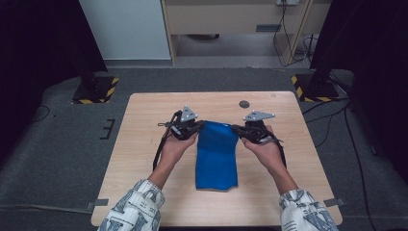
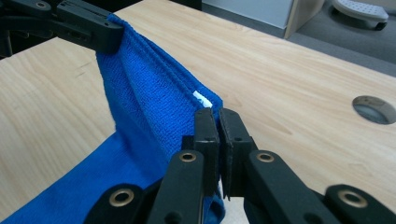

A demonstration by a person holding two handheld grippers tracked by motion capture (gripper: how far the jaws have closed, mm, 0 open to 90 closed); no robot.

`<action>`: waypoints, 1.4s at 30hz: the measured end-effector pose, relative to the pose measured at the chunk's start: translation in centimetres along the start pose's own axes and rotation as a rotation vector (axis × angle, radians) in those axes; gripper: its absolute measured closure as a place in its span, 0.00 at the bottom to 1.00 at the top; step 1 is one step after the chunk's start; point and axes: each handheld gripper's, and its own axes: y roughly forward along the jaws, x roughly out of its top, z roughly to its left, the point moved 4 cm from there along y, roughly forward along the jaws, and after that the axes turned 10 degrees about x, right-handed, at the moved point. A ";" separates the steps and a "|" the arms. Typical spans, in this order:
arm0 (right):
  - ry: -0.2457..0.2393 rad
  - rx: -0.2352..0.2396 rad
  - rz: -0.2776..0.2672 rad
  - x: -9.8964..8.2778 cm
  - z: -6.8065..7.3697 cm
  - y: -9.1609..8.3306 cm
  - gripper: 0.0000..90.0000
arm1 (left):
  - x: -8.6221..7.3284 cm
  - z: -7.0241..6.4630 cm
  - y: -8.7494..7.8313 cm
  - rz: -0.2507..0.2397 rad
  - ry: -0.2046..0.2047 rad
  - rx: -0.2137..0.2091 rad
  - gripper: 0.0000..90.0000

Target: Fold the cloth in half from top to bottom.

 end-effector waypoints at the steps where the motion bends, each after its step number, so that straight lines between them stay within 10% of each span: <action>1: -0.001 0.001 0.000 -0.1 0.1 0.0 0.97 | -0.2 -0.1 -0.1 0.001 -0.001 -0.002 0.97; 42: -0.013 0.081 -0.010 -3.5 3.0 -1.5 0.96 | -3.8 -2.3 -2.9 -0.005 -0.031 -0.052 0.97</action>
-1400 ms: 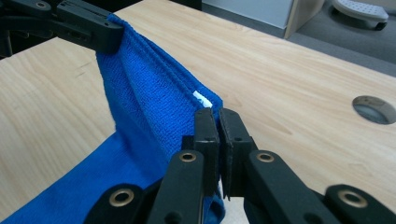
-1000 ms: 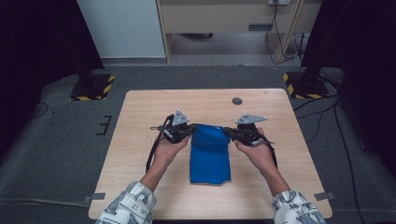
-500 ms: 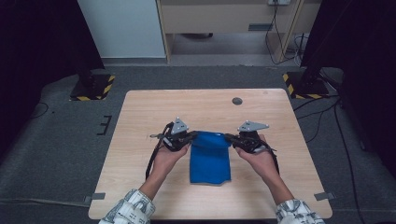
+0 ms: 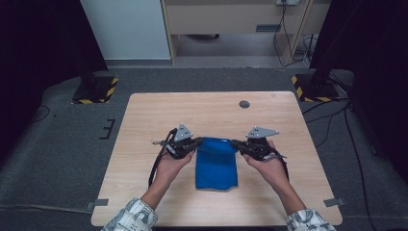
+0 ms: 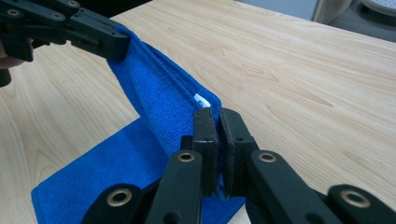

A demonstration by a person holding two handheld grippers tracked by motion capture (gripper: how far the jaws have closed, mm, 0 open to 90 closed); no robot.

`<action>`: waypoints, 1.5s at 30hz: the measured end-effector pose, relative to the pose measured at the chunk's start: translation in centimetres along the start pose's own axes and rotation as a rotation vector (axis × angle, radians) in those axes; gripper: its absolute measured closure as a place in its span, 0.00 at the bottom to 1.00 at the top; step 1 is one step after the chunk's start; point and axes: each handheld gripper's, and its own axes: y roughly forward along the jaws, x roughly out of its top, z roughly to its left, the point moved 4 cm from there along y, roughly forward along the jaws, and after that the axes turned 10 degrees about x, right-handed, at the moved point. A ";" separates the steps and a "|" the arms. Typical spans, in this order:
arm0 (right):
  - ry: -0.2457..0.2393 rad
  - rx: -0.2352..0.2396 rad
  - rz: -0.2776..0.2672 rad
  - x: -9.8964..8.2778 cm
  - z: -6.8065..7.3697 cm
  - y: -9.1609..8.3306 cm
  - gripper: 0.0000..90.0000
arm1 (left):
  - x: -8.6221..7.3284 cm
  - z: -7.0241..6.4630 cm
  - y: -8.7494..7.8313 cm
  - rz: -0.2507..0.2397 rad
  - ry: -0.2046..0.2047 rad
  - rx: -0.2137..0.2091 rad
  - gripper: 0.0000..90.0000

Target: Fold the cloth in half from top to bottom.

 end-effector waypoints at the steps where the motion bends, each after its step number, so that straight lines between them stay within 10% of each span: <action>1: -0.002 -0.001 0.000 0.0 0.1 0.0 0.96 | -0.1 0.0 -0.1 -0.002 -0.003 -0.002 0.97; 45: -0.033 0.027 0.031 -3.8 2.5 -0.2 0.94 | -4.1 -2.2 -1.9 0.023 -0.001 -0.082 0.96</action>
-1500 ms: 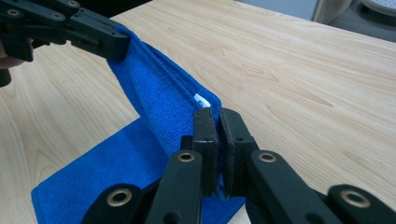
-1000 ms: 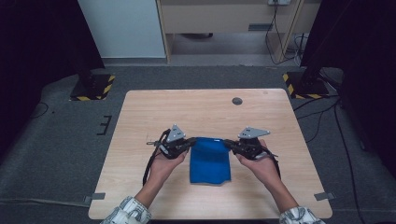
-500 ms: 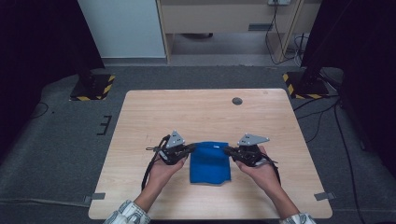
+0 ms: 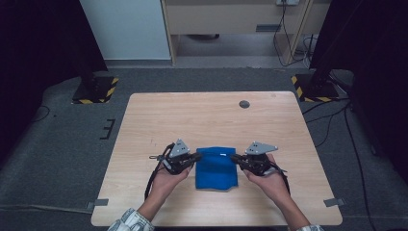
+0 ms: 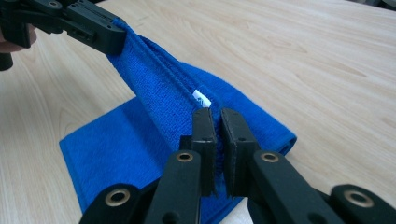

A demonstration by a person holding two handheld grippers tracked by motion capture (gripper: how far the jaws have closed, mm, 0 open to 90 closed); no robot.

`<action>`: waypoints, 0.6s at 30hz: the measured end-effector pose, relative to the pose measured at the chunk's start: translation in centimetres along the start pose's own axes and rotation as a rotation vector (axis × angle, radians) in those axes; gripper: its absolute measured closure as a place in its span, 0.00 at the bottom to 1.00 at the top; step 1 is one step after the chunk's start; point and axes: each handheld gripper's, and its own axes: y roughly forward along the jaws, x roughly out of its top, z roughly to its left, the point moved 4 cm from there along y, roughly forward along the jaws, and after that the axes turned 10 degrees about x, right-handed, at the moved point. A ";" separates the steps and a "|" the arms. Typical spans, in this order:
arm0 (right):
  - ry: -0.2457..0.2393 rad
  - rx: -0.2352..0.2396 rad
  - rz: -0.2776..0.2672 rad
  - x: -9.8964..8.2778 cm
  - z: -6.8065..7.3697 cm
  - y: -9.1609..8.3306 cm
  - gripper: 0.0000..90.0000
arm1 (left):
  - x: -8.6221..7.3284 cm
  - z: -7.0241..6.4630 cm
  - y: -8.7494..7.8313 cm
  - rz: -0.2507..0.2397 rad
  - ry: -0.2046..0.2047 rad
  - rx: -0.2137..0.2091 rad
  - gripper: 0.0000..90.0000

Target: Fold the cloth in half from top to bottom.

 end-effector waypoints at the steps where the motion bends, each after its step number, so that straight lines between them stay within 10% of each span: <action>1: -0.006 0.000 0.005 -0.1 0.1 0.0 0.94 | -0.2 0.0 -0.1 0.003 -0.002 -0.001 0.96; 18: -0.024 0.019 0.032 -1.3 0.9 0.2 0.93 | -1.6 -0.4 -0.1 0.043 -0.016 -0.003 0.92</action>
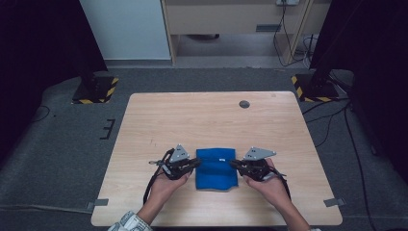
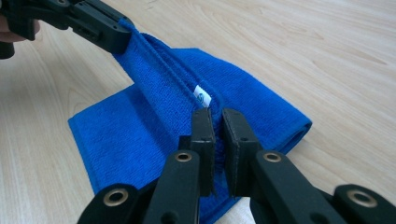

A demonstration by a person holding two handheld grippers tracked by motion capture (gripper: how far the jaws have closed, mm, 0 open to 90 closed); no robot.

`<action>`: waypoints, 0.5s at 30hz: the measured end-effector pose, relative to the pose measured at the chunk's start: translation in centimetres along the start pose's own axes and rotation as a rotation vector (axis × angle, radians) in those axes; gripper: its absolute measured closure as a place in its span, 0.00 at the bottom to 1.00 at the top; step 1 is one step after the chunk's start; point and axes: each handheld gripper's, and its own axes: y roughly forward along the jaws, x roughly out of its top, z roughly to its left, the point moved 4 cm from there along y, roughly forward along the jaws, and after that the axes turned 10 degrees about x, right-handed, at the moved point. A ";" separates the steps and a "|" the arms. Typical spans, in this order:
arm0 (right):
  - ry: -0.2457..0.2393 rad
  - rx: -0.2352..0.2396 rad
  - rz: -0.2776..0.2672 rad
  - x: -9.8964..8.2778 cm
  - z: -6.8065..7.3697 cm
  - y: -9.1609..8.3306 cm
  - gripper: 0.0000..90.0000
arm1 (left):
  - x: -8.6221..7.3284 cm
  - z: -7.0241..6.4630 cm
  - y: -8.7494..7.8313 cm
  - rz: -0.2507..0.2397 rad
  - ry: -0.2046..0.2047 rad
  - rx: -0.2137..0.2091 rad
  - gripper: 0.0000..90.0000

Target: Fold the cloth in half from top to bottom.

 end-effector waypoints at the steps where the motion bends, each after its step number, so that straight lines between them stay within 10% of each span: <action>1: 0.003 0.000 0.002 -0.1 0.1 0.0 0.93 | -0.2 0.0 0.0 0.004 -0.002 -0.001 0.92; 15: -0.010 0.012 0.032 -1.4 0.8 0.0 0.92 | -1.4 -0.5 -0.7 0.026 -0.030 0.010 0.74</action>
